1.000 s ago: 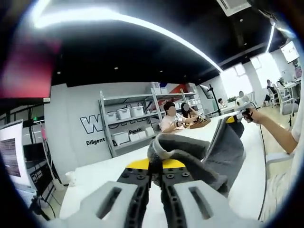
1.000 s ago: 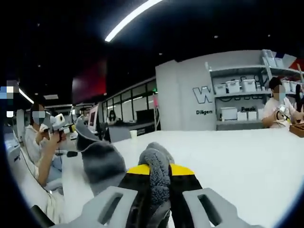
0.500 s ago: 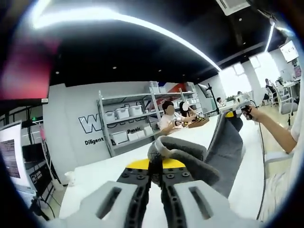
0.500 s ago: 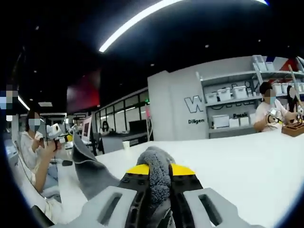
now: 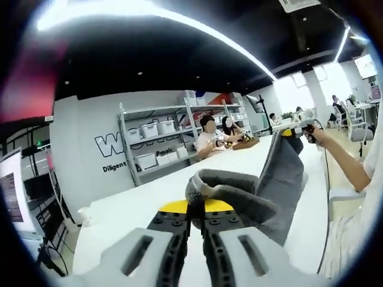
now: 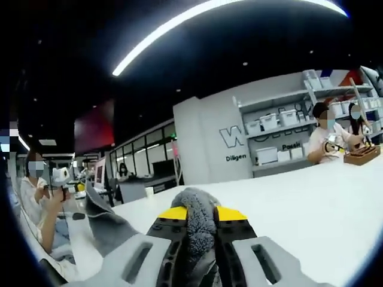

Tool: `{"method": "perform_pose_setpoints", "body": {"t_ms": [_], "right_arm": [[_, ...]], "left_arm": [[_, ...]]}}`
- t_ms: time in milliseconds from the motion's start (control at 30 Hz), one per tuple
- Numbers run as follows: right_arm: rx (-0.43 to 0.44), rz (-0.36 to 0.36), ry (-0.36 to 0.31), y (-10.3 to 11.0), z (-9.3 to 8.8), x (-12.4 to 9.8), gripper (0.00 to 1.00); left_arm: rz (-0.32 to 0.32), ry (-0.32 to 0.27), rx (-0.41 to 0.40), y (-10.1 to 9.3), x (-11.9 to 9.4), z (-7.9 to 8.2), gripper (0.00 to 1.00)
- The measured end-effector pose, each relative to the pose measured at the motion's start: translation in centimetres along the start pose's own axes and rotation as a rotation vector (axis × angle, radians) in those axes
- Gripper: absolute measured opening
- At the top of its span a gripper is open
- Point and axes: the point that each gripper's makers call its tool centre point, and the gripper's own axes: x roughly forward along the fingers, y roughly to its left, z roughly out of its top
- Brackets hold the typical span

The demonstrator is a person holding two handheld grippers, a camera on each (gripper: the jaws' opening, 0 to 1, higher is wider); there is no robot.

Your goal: Open the folded towel by lifting each exposed corner and separating the folded layers until the towel lies flat within the target outline without major curled edges

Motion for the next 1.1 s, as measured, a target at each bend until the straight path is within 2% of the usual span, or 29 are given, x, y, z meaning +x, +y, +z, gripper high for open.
{"method": "perform_pose_setpoints", "body": {"t_ms": [200, 267, 300, 333, 433, 633, 700, 767, 1100], "right_arm": [[0.077, -0.032, -0.059, -1.2, 0.6, -0.7, 0.1], [0.095, -0.041, -0.046, -1.8, 0.2, -0.6, 0.12], [0.097, -0.043, -0.042, -2.0, 0.0, -0.5, 0.12], [0.095, -0.05, -0.032, -1.9, -0.3, -0.4, 0.13], [0.084, -0.065, -0.012, -2.3, -0.6, -0.1, 0.14], [0.089, -0.093, -0.005, -2.8, -1.0, -0.2, 0.16], [0.107, -0.096, -0.018, -2.9, -1.0, -0.2, 0.17], [0.09, -0.116, 0.007, -3.2, -1.4, -0.1, 0.18], [0.103, -0.114, 0.025, -4.4, -1.9, 0.0, 0.18]], "left_arm": [[-0.012, 0.037, 0.012, -0.3, -0.1, -0.5, 0.05], [0.061, 0.111, 0.09, 0.5, -0.5, -0.9, 0.06], [0.063, 0.132, 0.219, 0.3, -0.4, -0.8, 0.06], [0.061, 0.139, 0.261, 0.1, -0.5, -0.8, 0.06], [0.025, 0.126, 0.225, -1.0, -0.3, -0.7, 0.06], [0.016, 0.125, 0.222, -1.0, -0.2, -0.9, 0.06], [-0.019, 0.096, 0.185, -1.5, -0.1, -0.7, 0.06], [-0.041, 0.078, 0.15, -1.7, -0.1, -0.5, 0.06], [-0.06, 0.124, 0.154, -1.8, 0.2, -1.8, 0.06]]}}
